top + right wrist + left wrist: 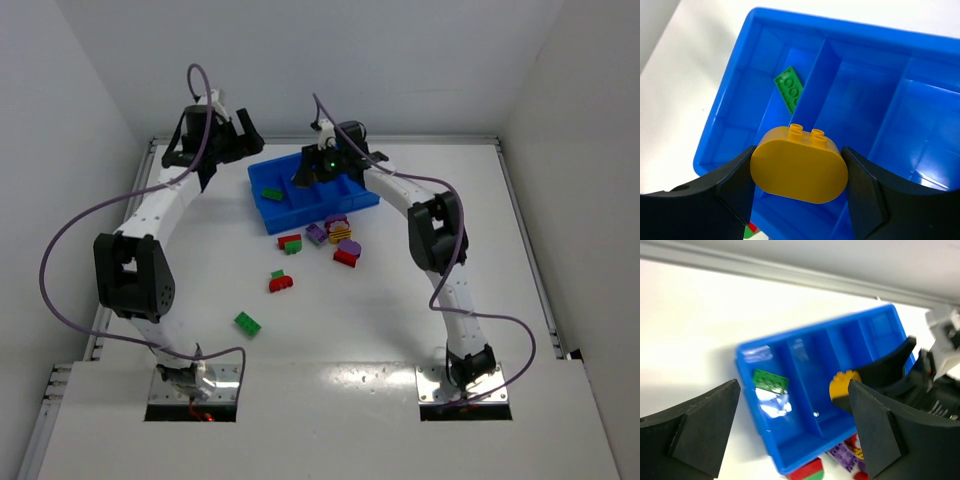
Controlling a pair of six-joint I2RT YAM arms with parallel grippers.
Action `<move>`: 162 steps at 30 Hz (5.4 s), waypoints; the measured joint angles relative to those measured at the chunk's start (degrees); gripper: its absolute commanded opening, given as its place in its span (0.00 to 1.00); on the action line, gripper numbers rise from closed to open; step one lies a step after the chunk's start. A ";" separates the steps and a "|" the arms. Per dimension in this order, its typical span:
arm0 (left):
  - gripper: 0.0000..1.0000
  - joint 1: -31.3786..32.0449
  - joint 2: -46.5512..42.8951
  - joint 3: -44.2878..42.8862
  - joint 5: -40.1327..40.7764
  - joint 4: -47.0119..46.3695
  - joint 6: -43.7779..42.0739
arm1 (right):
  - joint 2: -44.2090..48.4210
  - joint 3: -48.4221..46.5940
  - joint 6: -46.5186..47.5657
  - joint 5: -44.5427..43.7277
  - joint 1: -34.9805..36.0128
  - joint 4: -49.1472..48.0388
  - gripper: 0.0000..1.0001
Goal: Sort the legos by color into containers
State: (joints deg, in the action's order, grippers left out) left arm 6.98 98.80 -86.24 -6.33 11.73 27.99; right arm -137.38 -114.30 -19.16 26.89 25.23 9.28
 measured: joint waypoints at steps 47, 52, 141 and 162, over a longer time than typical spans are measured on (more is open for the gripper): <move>0.87 4.81 -10.73 8.70 -13.64 19.69 -33.44 | 49.68 51.91 39.60 -4.37 -1.55 13.40 0.81; 0.88 7.45 -19.37 18.84 -14.93 30.49 -54.75 | 50.27 54.18 40.26 -6.03 -3.06 14.34 0.81; 0.22 10.56 -14.32 32.68 -33.22 42.95 -107.54 | 44.48 50.69 37.64 -5.11 -14.99 13.70 0.81; 0.17 2.60 -2.21 23.21 -54.40 -47.01 23.30 | 37.07 43.12 -9.51 32.81 -15.23 -15.30 0.81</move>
State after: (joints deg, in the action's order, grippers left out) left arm 9.58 96.60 -63.02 -60.73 -35.29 51.29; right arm -100.31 -71.18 -28.67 59.70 10.00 -6.02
